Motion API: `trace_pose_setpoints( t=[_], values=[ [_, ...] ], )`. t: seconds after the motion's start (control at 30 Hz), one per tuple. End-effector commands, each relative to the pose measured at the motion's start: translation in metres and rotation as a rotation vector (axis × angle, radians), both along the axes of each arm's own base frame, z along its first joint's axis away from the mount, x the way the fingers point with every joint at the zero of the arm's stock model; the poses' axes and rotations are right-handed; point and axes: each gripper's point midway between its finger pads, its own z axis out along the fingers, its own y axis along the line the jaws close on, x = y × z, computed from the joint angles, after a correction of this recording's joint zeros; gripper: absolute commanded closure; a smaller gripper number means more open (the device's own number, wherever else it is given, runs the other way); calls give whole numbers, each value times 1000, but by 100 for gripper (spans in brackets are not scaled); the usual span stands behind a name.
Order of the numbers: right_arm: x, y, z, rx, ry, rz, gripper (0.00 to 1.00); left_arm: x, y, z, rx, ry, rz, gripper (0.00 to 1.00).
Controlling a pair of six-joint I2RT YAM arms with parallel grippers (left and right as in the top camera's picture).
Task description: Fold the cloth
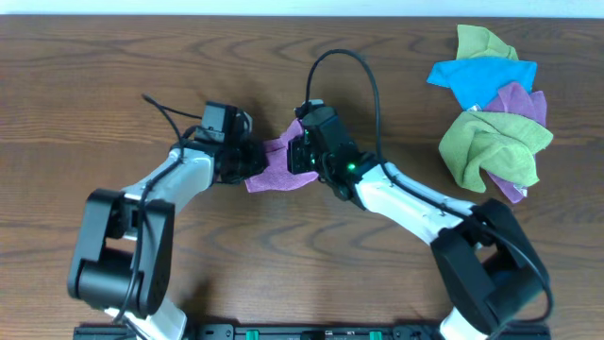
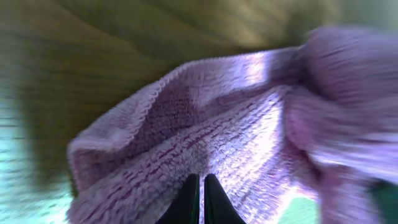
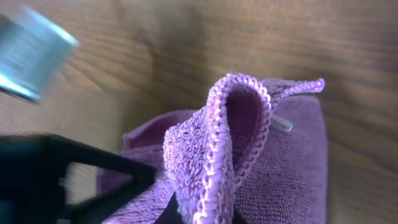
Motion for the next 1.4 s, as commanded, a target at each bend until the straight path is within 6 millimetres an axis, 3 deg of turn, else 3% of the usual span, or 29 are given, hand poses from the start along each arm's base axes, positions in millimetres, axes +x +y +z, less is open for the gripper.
trace_pose_setpoints(
  t=[0.0, 0.3, 0.73, 1.0, 1.37],
  values=[
    [0, 8, -2, -18, -18, 20, 99, 14, 13, 34, -2, -89, 23, 94],
    [-2, 21, -4, -27, -49, 45, 99, 19, 57, 73, 45, -173, 125, 94],
    [-1, 56, -9, -32, -47, 99, 98, 15, 59, 75, 47, -161, 129, 94],
    [-11, 67, -10, -36, -44, 151, 71, 16, 69, 78, 58, -168, 153, 94],
    [-47, 95, -10, 22, 19, 304, 54, 18, 131, 92, 94, -191, 300, 94]
  ],
)
